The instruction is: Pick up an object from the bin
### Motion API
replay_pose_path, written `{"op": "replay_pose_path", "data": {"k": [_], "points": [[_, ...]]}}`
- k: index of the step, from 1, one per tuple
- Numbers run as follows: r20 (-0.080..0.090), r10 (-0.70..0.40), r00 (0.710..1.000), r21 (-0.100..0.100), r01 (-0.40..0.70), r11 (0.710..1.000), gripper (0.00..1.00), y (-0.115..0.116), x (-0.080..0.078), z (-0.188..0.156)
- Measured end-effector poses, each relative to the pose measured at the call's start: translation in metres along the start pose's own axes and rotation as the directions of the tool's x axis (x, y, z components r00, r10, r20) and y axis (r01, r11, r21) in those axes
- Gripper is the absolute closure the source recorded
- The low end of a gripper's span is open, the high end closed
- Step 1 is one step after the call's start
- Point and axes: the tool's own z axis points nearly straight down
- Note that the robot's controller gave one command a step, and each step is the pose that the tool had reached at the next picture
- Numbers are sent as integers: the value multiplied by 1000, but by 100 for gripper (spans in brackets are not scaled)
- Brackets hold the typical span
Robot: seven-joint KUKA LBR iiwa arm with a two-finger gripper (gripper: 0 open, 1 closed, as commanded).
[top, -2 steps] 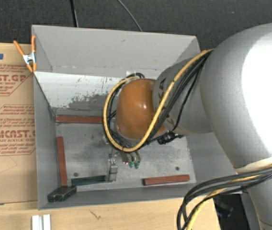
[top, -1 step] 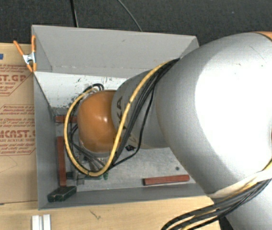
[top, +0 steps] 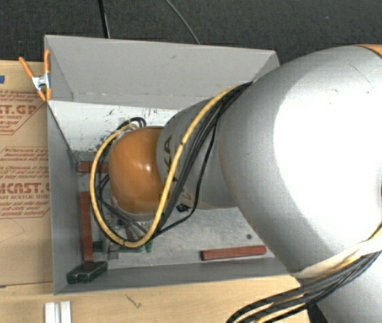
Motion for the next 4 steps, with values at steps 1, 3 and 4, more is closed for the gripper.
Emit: {"op": "replay_pose_path", "data": {"k": [1, 3, 4], "points": [[-3, -24, 1000, 3, 24, 1000, 100, 2, -17, -39], [-6, -20, 1000, 4, 20, 1000, 100, 7, -24, -97], [-4, -136, 991, 3, 136, 991, 0, -3, 13, -73]]}}
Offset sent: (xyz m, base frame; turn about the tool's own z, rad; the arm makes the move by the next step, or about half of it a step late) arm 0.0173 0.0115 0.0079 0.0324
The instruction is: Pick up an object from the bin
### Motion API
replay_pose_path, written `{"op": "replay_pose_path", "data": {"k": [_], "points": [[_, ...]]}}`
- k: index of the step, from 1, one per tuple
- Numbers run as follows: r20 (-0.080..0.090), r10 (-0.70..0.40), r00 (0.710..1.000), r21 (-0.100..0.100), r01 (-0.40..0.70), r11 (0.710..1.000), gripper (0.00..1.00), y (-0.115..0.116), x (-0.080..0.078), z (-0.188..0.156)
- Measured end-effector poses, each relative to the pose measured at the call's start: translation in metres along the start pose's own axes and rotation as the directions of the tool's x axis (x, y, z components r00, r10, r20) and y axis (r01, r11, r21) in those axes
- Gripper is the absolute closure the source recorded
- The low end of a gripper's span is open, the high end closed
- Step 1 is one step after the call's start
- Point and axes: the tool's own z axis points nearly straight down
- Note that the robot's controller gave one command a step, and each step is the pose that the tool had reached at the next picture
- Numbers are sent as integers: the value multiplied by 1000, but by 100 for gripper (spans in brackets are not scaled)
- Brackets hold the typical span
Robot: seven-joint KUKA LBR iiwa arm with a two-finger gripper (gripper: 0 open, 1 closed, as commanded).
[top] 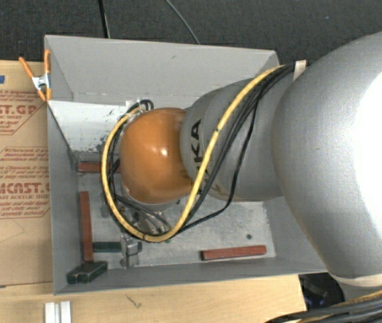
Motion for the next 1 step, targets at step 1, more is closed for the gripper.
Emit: {"op": "replay_pose_path", "data": {"k": [1], "points": [[2, 1, 1000, -1, -1, 1000, 0, 0, -1, -2]]}}
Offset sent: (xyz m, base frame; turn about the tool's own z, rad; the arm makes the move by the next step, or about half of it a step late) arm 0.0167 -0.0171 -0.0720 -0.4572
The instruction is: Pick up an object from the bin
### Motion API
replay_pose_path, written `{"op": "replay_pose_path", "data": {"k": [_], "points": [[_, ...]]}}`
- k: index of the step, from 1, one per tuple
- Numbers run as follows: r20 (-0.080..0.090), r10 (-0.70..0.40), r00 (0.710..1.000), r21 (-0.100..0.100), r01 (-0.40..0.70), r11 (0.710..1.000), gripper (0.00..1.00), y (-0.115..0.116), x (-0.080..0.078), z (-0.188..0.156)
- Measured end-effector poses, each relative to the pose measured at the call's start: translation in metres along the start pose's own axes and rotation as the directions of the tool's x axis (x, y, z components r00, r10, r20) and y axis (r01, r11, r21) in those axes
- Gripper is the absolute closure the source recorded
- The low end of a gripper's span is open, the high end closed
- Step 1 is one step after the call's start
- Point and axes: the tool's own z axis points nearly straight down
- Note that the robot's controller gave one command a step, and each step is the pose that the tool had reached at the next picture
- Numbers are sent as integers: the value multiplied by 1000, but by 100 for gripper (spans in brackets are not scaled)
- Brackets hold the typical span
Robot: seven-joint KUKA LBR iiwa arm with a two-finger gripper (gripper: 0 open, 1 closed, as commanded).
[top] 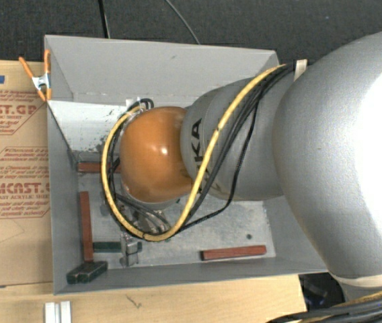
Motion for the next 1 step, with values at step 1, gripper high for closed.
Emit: {"op": "replay_pose_path", "data": {"k": [1], "points": [[0, -442, 897, 0, 442, 897, 100, -21, -11, 74]]}}
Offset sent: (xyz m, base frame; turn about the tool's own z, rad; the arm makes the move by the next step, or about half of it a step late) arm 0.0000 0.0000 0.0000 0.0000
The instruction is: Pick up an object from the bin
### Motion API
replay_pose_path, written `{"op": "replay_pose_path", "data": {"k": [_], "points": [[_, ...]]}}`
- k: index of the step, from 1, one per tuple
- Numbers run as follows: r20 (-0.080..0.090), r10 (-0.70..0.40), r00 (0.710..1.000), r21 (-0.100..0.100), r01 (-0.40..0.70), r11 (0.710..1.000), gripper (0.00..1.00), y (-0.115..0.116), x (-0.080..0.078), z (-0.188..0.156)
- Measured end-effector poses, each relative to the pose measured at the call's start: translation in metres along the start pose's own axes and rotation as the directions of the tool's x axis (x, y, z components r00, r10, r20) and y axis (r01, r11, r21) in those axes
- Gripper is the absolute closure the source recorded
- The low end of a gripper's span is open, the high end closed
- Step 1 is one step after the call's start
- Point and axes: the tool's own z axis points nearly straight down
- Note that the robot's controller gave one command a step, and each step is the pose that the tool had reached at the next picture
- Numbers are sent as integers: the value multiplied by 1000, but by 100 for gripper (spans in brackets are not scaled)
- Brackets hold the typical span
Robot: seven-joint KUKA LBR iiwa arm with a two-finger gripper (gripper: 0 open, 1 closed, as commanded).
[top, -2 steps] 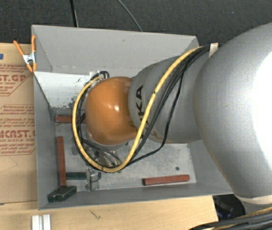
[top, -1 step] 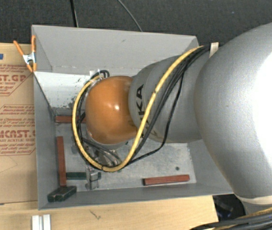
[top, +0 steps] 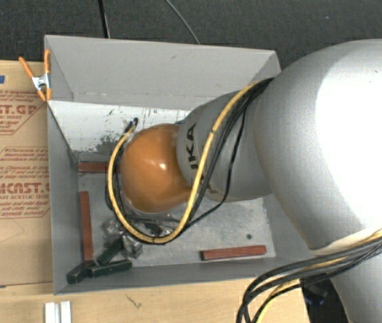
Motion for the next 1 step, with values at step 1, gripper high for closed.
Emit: {"op": "replay_pose_path", "data": {"k": [1], "points": [[0, 0, 1000, 0, 0, 1000, 100, 0, 0, 0]]}}
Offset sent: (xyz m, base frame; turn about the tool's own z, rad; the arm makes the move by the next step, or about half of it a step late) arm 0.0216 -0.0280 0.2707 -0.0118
